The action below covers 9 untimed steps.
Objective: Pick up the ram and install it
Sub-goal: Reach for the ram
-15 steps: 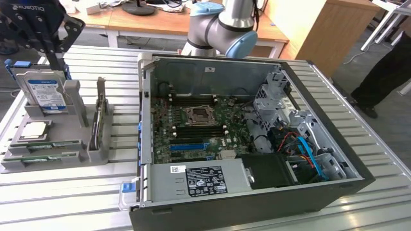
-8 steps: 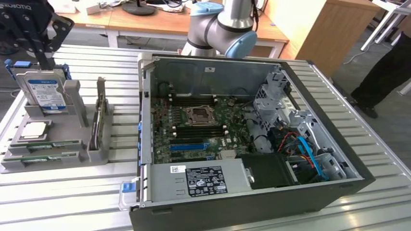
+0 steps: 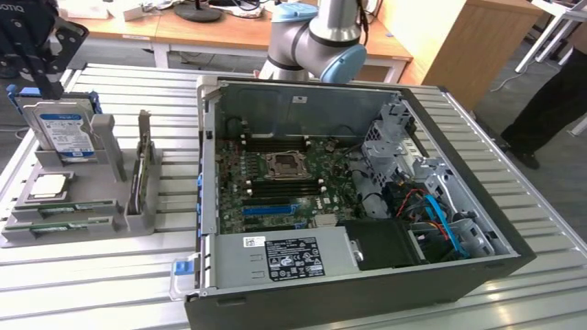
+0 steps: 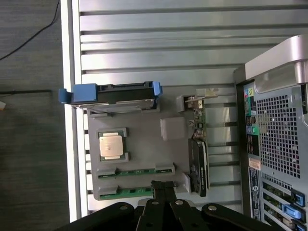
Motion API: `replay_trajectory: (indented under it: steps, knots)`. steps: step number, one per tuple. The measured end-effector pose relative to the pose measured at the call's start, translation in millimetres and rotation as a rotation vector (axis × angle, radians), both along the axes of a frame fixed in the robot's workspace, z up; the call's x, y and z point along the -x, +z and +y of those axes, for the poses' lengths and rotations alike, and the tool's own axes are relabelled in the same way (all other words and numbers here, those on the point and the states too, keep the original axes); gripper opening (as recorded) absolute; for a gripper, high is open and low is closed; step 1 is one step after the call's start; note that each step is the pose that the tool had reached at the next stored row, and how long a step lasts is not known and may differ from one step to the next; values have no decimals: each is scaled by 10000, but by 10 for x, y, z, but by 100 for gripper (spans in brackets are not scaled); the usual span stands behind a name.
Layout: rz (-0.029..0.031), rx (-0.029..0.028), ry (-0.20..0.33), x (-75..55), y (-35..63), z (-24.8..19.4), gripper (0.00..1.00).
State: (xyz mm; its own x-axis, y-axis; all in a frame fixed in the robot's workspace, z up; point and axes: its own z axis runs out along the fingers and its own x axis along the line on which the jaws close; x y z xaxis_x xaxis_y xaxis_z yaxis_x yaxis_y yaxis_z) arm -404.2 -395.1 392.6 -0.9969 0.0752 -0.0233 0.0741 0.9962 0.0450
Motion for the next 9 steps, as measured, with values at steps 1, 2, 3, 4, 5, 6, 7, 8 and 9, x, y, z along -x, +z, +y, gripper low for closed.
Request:
replay_trajectory:
  steps: [1, 2, 3, 4, 5, 6, 7, 8, 9]
  knots:
    - [-1, -1, -1, 19, -1, 0, 11]
    - [0, 0, -1, 36, -1, 0, 11]
    - [0, 0, -1, 53, -1, 0, 11]
    - [0, 0, -1, 71, -1, 0, 11]
    - [0, 0, -1, 89, -1, 0, 11]
    - [0, 1, -1, 106, -1, 0, 11]
    - [0, 0, -1, 124, -1, 0, 11]
    - [0, 0, -1, 140, -2, 0, 11]
    - [0, 0, -1, 155, -2, 0, 11]
